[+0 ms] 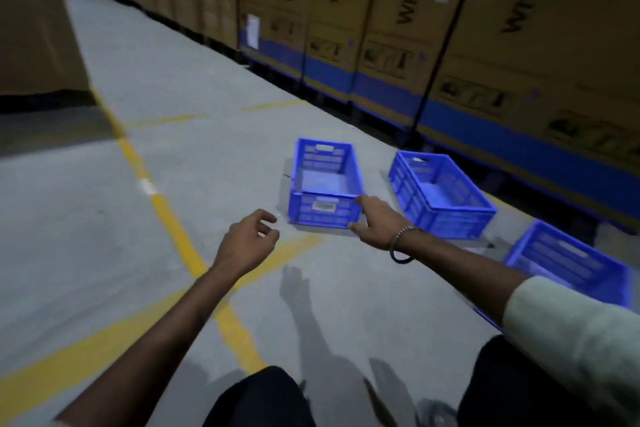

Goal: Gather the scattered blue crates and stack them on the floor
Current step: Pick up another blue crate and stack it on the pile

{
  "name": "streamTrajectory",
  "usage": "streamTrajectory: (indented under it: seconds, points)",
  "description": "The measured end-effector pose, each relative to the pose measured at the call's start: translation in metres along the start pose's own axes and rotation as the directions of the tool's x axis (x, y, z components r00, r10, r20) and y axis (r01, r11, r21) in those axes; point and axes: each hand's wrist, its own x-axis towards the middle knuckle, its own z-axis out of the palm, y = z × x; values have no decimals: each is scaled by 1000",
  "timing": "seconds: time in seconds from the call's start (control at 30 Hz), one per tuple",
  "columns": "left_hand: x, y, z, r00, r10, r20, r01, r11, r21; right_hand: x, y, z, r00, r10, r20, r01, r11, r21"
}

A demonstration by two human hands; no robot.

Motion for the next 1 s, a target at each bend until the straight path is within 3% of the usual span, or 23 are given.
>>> streamTrajectory:
  seconds: [0.13, 0.23, 0.3, 0.5, 0.7, 1.0]
  points:
    - [54, 40, 29, 990, 78, 115, -100, 975, 198, -13, 89, -50, 997, 66, 46, -57, 982, -181]
    - [96, 94, 7, 986, 102, 130, -150, 881, 450, -11, 167, -124, 987, 152, -43, -155, 983, -101]
    - [94, 120, 23, 978, 133, 162, -202, 806, 556, -10, 215, -136, 970, 239, -54, -241, 970, -26]
    - [76, 138, 216, 915, 220, 338, -369, 796, 480, -54, 336, -21, 917, 394, -63, -382, 912, 148]
    - [67, 186, 387, 848, 207, 488, -427, 813, 397, -119, 445, 23, 874, 484, -43, -472, 866, 164]
    - [31, 238, 570, 785, -4, 620, -138, 974, 182, -193, 571, 66, 774, 620, 129, -625, 781, -7]
